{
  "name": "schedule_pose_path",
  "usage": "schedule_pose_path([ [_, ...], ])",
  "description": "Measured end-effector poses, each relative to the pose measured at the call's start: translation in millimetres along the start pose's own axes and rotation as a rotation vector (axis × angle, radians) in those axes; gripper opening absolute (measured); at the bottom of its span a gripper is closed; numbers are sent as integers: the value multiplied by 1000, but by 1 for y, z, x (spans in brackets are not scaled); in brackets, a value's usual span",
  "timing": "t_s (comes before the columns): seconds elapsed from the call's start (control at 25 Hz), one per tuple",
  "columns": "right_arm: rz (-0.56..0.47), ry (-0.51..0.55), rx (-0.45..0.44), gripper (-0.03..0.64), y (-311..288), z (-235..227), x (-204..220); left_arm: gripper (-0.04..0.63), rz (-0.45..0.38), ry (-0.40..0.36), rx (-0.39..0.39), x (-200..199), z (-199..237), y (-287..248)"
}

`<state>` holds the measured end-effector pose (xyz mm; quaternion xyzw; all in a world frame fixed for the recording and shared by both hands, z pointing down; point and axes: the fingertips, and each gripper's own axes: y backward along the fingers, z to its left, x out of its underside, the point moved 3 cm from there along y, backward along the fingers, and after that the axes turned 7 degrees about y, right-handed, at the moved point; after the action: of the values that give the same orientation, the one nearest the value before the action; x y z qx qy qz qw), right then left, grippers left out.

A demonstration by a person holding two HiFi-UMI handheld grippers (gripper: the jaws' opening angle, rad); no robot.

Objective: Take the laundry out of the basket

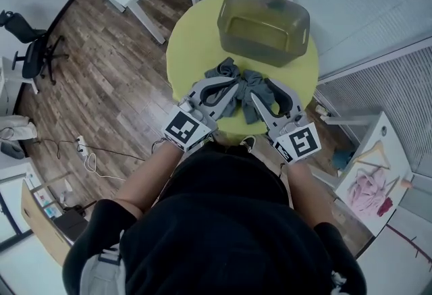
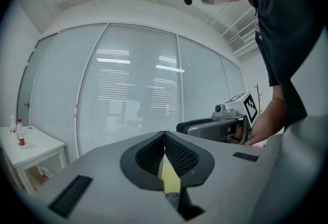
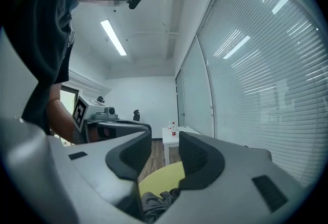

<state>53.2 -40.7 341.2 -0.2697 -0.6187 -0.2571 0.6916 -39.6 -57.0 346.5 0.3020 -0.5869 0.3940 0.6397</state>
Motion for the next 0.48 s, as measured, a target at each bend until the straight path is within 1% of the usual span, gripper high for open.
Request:
schedule_pose_path([
  [0.08, -6, 7, 8, 153, 0, 0, -3, 11, -29, 22, -3, -3, -2, -1],
  [0.16, -13, 5, 16, 83, 1, -2, -5, 11, -47, 33, -1, -5, -4, -4],
  [0.2, -17, 2, 19, 59, 2, -4, -6, 10, -46, 32, 4, -6, -5, -5],
  [0.36, -26, 16, 33, 26, 4, -5, -11, 11, -36, 29, 17, -8, -8, -6],
  [0.48, -31, 18, 40, 23, 5, -6, -13, 10, -44, 32, 20, -8, -9, -7],
])
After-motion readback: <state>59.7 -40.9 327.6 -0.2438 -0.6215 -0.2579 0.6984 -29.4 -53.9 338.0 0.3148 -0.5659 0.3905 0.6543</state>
